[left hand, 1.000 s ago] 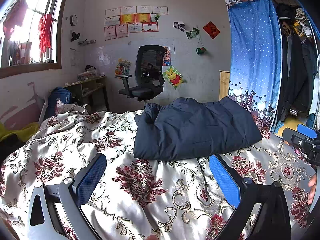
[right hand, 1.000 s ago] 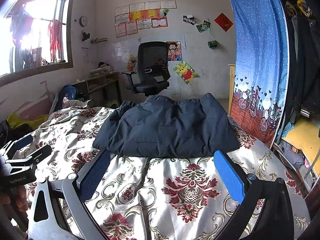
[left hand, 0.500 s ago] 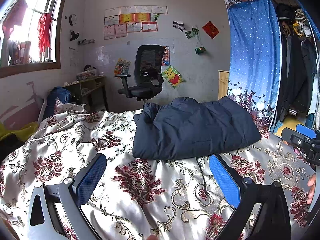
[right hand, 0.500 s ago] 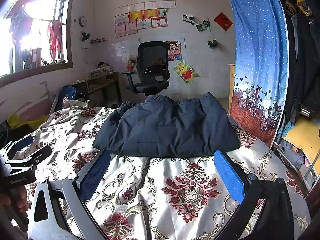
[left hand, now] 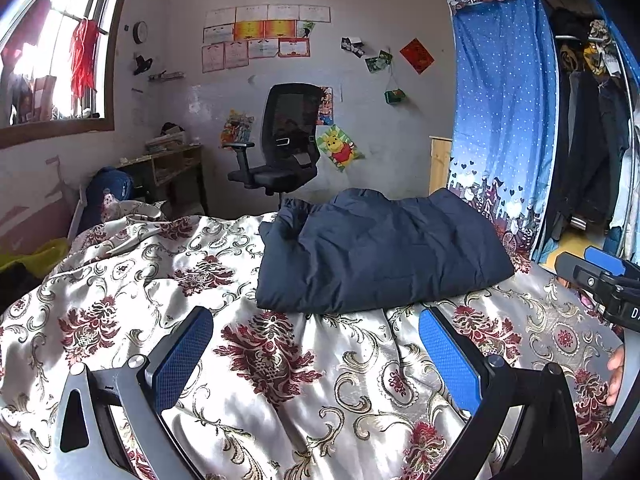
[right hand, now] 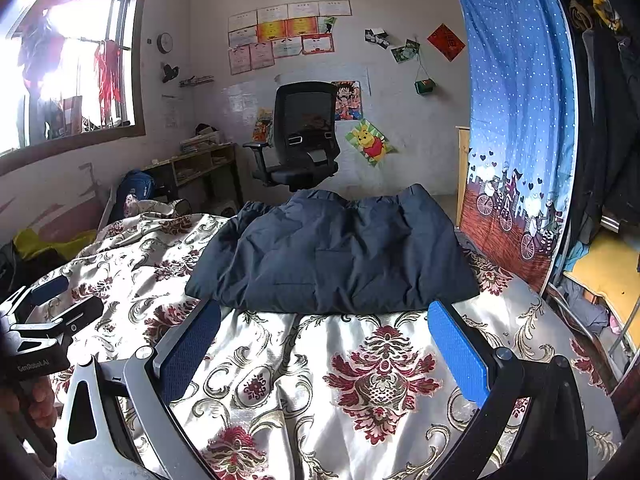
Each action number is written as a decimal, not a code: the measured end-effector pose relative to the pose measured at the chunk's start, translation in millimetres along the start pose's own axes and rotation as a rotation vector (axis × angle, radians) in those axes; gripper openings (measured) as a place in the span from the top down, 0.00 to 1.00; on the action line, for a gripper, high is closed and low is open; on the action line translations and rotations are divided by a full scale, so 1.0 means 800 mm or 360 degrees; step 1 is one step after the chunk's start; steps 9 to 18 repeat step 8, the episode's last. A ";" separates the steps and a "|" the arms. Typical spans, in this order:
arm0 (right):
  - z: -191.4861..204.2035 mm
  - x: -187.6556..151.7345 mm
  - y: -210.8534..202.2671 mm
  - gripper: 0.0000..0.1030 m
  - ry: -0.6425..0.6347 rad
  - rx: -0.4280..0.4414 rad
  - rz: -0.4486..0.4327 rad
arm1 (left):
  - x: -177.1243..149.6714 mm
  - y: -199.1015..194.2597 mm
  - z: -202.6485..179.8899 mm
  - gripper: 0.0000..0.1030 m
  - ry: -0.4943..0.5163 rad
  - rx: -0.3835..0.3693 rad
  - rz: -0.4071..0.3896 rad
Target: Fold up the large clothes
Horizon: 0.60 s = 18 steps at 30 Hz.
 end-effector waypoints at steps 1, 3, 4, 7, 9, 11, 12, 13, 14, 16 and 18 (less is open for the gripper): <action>0.000 0.000 0.000 0.01 0.0001 -0.0001 0.0001 | 0.000 0.000 0.001 0.00 0.0002 -0.0002 0.0000; 0.000 0.000 0.000 0.01 0.0003 0.0000 0.0000 | 0.000 0.000 0.002 0.00 0.0001 -0.0012 0.0004; 0.000 0.000 0.000 0.01 0.0002 -0.0001 0.0000 | 0.000 0.001 0.003 0.00 0.0001 -0.0015 0.0006; 0.000 0.000 0.000 0.01 0.0003 0.0000 0.0001 | 0.000 0.003 0.005 0.00 -0.0001 -0.0025 0.0014; 0.001 -0.001 -0.001 0.01 0.0004 0.0000 0.0004 | 0.000 0.003 0.006 0.00 -0.0001 -0.0026 0.0020; 0.001 -0.001 -0.001 0.01 0.0004 0.0000 0.0004 | 0.000 0.003 0.006 0.00 -0.0001 -0.0026 0.0020; 0.001 -0.001 -0.001 0.01 0.0004 0.0000 0.0004 | 0.000 0.003 0.006 0.00 -0.0001 -0.0026 0.0020; 0.001 -0.001 -0.001 0.01 0.0004 0.0000 0.0004 | 0.000 0.003 0.006 0.00 -0.0001 -0.0026 0.0020; 0.001 -0.001 -0.001 0.01 0.0004 0.0000 0.0004 | 0.000 0.003 0.006 0.00 -0.0001 -0.0026 0.0020; 0.001 -0.001 -0.001 0.01 0.0004 0.0000 0.0004 | 0.000 0.003 0.006 0.00 -0.0001 -0.0026 0.0020; 0.001 -0.001 -0.001 0.01 0.0004 0.0000 0.0004 | 0.000 0.003 0.006 0.00 -0.0001 -0.0026 0.0020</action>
Point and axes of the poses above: each gripper's, at about its wrist camera, not at the fingertips, and y roughly the way its jaws point, z to its left, x to its top, the point moved 4 cm from there along y, roughly the way its jaws point, and after that the axes turned 14 degrees about y, right-handed, at the moved point
